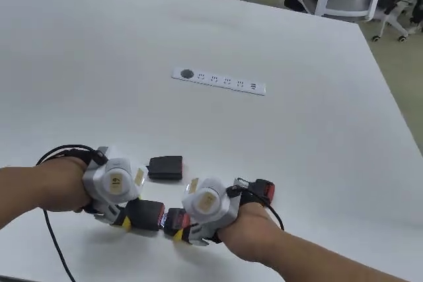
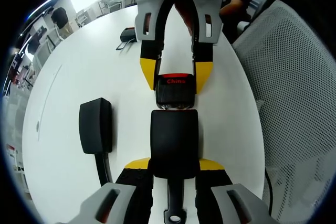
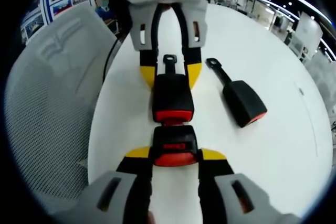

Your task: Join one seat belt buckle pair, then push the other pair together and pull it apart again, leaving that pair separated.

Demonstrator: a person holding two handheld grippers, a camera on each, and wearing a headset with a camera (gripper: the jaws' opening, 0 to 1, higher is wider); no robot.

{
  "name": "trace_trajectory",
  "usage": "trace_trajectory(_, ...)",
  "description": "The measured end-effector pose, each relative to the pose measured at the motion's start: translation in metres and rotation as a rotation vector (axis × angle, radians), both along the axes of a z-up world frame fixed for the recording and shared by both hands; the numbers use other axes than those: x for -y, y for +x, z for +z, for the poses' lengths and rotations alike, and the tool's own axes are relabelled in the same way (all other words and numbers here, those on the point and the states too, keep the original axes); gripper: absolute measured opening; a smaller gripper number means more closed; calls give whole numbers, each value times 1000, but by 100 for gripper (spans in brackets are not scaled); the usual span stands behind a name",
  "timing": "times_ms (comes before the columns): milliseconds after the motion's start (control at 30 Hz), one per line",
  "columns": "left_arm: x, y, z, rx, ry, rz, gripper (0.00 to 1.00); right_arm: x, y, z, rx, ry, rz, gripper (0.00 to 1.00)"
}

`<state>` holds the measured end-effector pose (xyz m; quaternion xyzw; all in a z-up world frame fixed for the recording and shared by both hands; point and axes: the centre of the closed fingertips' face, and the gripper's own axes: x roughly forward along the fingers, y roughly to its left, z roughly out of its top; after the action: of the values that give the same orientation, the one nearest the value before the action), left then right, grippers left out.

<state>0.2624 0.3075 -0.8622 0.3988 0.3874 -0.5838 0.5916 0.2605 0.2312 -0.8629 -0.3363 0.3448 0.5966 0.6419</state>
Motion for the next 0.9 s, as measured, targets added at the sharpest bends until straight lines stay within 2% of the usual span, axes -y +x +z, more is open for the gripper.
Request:
trace_trajectory(233, -1, 0, 0, 9, -2, 4, 30, 0, -1, 0, 5, -13, 7, 32)
trace_trajectory(400, 0, -1, 0, 15, 14, -1, 30, 1, -1, -1, 8, -18, 8, 32)
trace_trajectory(633, 1, 0, -1, 4, 37, -19, 31, 2, -1, -1, 19, -16, 20, 33)
trace_trajectory(900, 1, 0, -1, 6, 34, -23, 31, 3, -1, -1, 20, -15, 14, 33)
